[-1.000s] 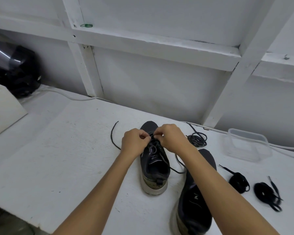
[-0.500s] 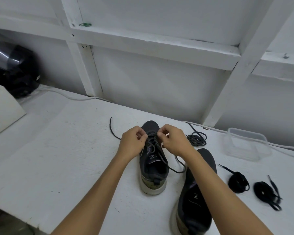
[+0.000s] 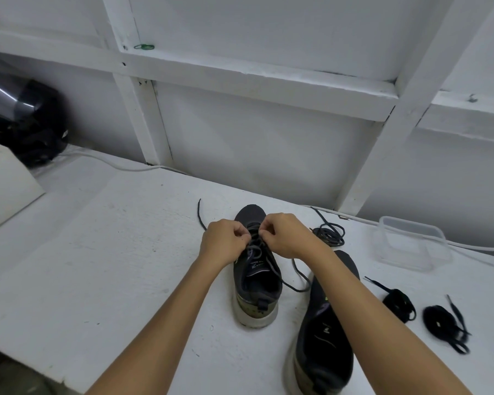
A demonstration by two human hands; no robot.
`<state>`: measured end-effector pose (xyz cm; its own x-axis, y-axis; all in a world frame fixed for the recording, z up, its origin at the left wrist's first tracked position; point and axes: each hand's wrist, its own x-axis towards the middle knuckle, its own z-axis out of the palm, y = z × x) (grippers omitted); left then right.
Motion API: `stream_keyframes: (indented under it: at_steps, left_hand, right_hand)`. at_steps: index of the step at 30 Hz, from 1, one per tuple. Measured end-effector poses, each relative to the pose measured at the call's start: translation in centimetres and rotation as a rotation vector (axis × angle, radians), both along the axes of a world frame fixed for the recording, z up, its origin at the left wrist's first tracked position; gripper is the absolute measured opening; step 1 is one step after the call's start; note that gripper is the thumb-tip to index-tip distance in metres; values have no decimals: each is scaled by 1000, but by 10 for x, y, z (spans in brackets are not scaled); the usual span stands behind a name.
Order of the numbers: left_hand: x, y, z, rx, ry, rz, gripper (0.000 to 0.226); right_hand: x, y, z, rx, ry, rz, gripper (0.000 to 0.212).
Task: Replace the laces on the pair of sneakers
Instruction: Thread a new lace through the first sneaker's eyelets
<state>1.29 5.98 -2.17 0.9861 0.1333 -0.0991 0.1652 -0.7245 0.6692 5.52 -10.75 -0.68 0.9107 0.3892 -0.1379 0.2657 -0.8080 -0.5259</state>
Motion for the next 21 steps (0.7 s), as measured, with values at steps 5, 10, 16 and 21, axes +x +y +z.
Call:
stream_keyframes:
  at_steps: [5, 10, 16, 21]
  left_hand:
    - [-6, -2, -5, -44, 7, 87, 10]
    - [-14, -2, -12, -181, -28, 135, 13]
    - [-13, 12, 4, -284, -67, 4, 3]
    - [-9, 10, 10, -207, 67, -93, 6]
  right_hand:
    - [-6, -9, -5, 160, 117, -117, 11]
    - [-14, -13, -10, 301, 151, -192, 10]
    - [-10, -19, 5, 300, 78, -93, 8]
    - [-7, -11, 18, 152, 175, -15, 7]
